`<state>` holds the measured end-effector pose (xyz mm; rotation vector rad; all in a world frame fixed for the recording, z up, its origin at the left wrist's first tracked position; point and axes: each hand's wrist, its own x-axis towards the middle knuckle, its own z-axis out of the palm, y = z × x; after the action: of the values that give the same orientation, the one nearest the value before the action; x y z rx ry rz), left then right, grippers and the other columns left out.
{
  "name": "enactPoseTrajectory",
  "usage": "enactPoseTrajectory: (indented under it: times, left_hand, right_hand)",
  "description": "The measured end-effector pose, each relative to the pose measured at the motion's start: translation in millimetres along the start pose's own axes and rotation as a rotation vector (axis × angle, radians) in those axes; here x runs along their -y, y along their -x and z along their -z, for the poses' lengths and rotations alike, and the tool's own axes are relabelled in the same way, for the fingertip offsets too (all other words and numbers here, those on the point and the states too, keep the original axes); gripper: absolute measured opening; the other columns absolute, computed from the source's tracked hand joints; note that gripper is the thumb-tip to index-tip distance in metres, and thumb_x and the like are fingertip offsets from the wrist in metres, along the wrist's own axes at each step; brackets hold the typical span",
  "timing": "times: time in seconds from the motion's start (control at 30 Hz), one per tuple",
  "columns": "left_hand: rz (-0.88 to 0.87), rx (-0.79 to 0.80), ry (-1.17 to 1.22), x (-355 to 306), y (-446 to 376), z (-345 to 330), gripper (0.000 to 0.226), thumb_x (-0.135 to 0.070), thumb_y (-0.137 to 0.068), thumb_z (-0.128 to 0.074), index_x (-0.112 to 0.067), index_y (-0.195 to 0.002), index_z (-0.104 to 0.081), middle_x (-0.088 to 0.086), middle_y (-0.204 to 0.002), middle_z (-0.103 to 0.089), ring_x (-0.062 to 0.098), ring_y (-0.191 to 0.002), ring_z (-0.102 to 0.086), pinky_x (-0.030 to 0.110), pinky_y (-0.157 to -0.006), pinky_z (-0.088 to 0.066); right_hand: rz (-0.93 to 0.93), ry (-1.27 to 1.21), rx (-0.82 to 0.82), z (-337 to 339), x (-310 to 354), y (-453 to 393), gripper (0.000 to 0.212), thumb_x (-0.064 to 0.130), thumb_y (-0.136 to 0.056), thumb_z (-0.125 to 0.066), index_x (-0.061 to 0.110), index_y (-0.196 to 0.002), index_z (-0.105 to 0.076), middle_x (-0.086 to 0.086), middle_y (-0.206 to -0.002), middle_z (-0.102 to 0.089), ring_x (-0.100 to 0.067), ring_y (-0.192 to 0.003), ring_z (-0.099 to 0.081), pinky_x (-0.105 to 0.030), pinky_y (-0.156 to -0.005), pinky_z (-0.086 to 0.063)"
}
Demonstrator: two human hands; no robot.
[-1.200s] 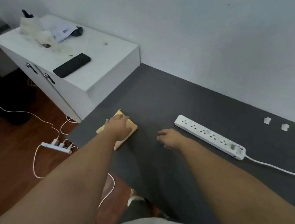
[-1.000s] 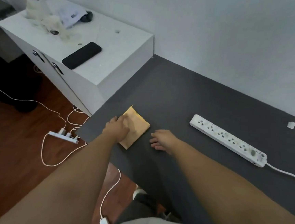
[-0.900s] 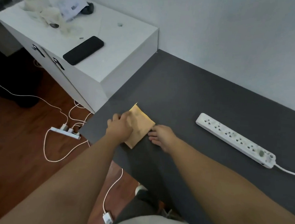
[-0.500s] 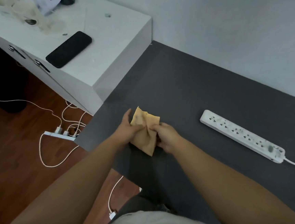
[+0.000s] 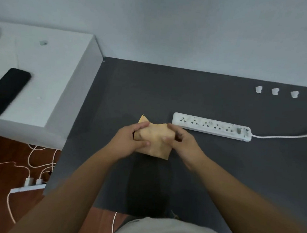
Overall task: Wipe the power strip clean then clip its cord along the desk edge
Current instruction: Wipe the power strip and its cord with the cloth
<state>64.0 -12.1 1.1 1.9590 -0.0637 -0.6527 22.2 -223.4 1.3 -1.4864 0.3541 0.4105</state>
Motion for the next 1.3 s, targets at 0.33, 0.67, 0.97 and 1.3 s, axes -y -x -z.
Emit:
enactPoseTrajectory:
  times: [0.33, 0.67, 0.97, 1.3]
  left_hand:
    - [-0.091, -0.037, 0.010, -28, -26, -41, 0.011, -0.036, -0.076, -0.077, -0.033, -0.087, -0.074, -0.006, -0.099, -0.060, 0.004, -0.090, -0.060, 0.018, -0.080, -0.045]
    - [0.193, -0.066, 0.415, -40, -22, -113, 0.029, -0.037, -0.090, -0.062, -0.008, -0.090, -0.063, 0.003, -0.072, -0.063, 0.013, -0.060, -0.057, 0.025, -0.050, -0.043]
    - [0.118, -0.150, 0.011, -26, -52, -93, 0.027, -0.032, -0.085, -0.068, -0.026, -0.109, -0.058, -0.006, -0.096, -0.063, 0.008, -0.087, -0.059, 0.024, -0.078, -0.048]
    - [-0.165, -0.069, -0.413, -22, -111, -80, 0.092, -0.023, -0.070, -0.079, -0.034, -0.145, -0.026, -0.012, -0.138, -0.053, 0.022, -0.124, -0.043, 0.041, -0.107, -0.036]
  right_hand:
    - [0.013, -0.246, -0.232, 39, 7, 30, 0.013, 0.017, -0.085, -0.061, 0.005, -0.090, -0.061, -0.010, -0.092, -0.061, -0.025, -0.090, -0.057, -0.037, -0.077, -0.047]
    - [-0.120, -0.910, -0.390, 28, -11, 20, 0.036, 0.005, -0.089, -0.058, 0.008, -0.124, -0.051, -0.018, -0.116, -0.064, -0.028, -0.101, -0.066, -0.036, -0.072, -0.057]
    - [0.303, 0.640, -0.471, 88, 29, -41, 0.028, 0.019, -0.091, -0.051, 0.027, -0.116, -0.061, -0.001, -0.101, -0.061, -0.017, -0.092, -0.058, -0.025, -0.080, -0.046]
    - [0.380, 1.247, -0.114, 70, 11, -81, 0.047, 0.007, -0.086, -0.053, 0.027, -0.128, -0.054, -0.008, -0.116, -0.052, -0.032, -0.095, -0.055, -0.038, -0.073, -0.048]
